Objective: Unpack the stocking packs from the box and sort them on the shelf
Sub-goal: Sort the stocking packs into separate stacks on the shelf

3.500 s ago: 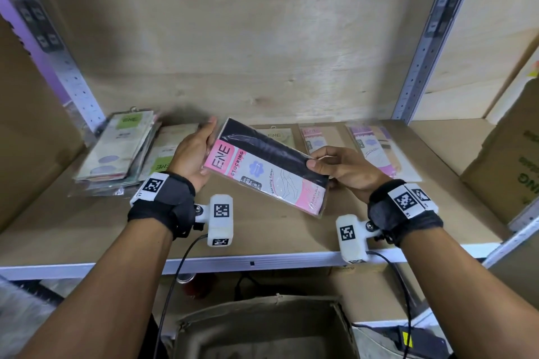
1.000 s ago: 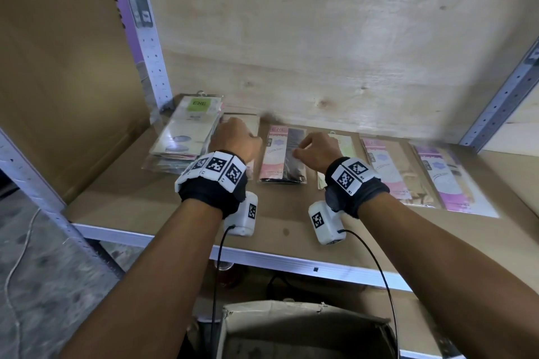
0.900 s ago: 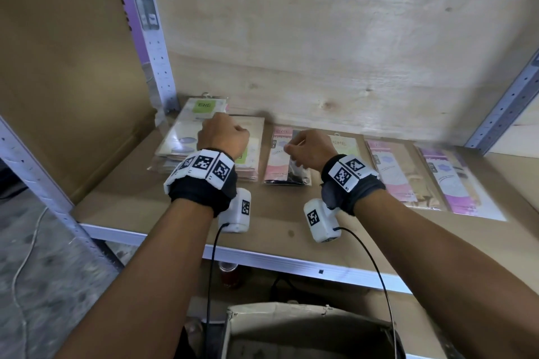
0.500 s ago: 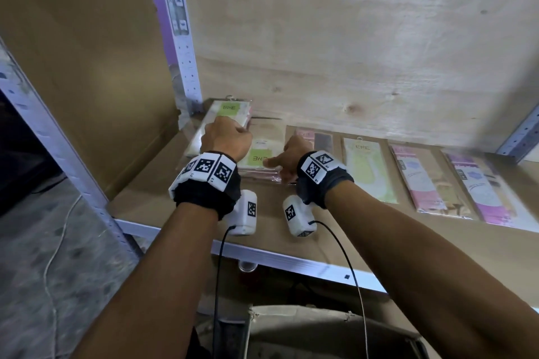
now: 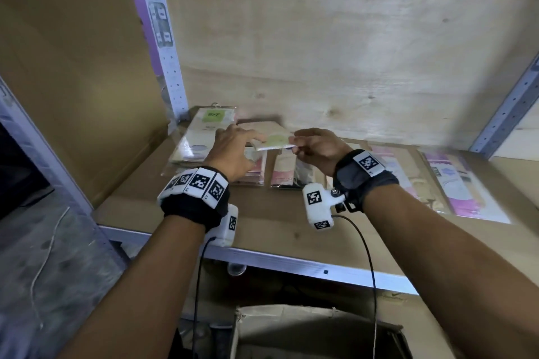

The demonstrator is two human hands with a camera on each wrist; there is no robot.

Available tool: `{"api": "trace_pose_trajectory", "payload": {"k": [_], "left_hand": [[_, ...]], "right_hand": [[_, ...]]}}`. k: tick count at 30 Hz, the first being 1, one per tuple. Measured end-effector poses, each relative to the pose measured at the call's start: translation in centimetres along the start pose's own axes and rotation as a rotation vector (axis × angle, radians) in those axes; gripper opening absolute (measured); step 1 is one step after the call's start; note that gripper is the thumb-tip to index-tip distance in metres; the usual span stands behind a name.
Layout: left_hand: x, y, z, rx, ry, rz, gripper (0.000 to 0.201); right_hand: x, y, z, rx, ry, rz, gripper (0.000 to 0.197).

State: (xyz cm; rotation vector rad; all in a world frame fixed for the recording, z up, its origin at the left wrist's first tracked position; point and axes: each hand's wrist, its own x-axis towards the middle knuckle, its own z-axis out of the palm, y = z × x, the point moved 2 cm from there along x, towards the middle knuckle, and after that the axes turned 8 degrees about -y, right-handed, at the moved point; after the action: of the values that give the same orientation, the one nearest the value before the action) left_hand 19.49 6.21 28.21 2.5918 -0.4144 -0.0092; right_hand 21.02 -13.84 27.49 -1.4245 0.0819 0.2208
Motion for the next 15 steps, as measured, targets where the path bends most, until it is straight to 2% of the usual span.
{"api": "trace_pose_trajectory", "payload": {"k": [3, 5, 9, 12, 15], "left_hand": [[0.0, 1.7, -0.3, -0.044, 0.163, 0.172, 0.026], [-0.1, 3.2, -0.7, -0.077, 0.260, 0.257, 0.007], [-0.6, 6.6, -1.4, -0.175, 0.489, 0.379, 0.026], [-0.4, 8.5, -1.5, -0.482, 0.500, 0.400, 0.021], [0.6, 9.2, -0.3, -0.698, 0.480, 0.392, 0.018]], "right_hand": [[-1.8, -1.0, -1.5, 0.071, -0.048, -0.049, 0.017], [-2.9, -1.8, -2.5, 0.099, -0.080, -0.069, 0.012], [-5.0, -3.4, -4.5, 0.061, -0.150, -0.180, 0.029], [-6.7, -3.4, -6.0, -0.088, -0.105, -0.284, 0.022], [-7.7, -2.3, -7.7, -0.377, 0.012, -0.289, 0.015]]}}
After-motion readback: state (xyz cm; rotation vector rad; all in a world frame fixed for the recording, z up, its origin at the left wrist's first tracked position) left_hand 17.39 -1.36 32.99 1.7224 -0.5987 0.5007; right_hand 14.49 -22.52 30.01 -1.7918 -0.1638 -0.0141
